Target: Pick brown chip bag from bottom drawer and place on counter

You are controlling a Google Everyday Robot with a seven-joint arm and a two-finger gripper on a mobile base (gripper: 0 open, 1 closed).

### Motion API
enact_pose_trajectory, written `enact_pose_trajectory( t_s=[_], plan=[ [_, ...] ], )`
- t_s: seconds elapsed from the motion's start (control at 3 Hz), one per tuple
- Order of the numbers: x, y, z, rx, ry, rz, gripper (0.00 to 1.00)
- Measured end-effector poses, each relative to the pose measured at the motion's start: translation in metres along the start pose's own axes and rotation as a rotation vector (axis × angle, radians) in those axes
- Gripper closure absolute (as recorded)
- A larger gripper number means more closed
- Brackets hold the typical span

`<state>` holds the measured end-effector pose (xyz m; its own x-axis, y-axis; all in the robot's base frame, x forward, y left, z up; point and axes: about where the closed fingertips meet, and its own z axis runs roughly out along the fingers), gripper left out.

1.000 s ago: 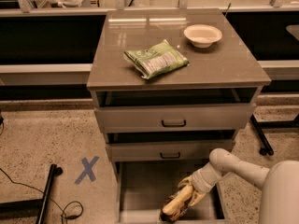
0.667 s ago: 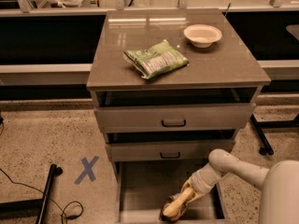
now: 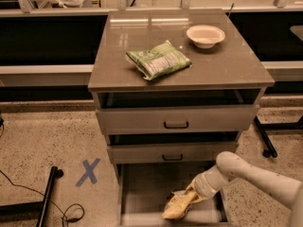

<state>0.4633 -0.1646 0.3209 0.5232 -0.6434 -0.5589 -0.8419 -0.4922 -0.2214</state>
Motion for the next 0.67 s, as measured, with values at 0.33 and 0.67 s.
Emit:
enact_pose_trajectory(
  t_s=[0.33,0.67],
  plan=[
    [-0.056,0.007,-0.045,0.096,-0.037,-0.163,1.0],
    [-0.157,0.006,-0.117,0.197,-0.028,-0.4,1.0]
  ],
)
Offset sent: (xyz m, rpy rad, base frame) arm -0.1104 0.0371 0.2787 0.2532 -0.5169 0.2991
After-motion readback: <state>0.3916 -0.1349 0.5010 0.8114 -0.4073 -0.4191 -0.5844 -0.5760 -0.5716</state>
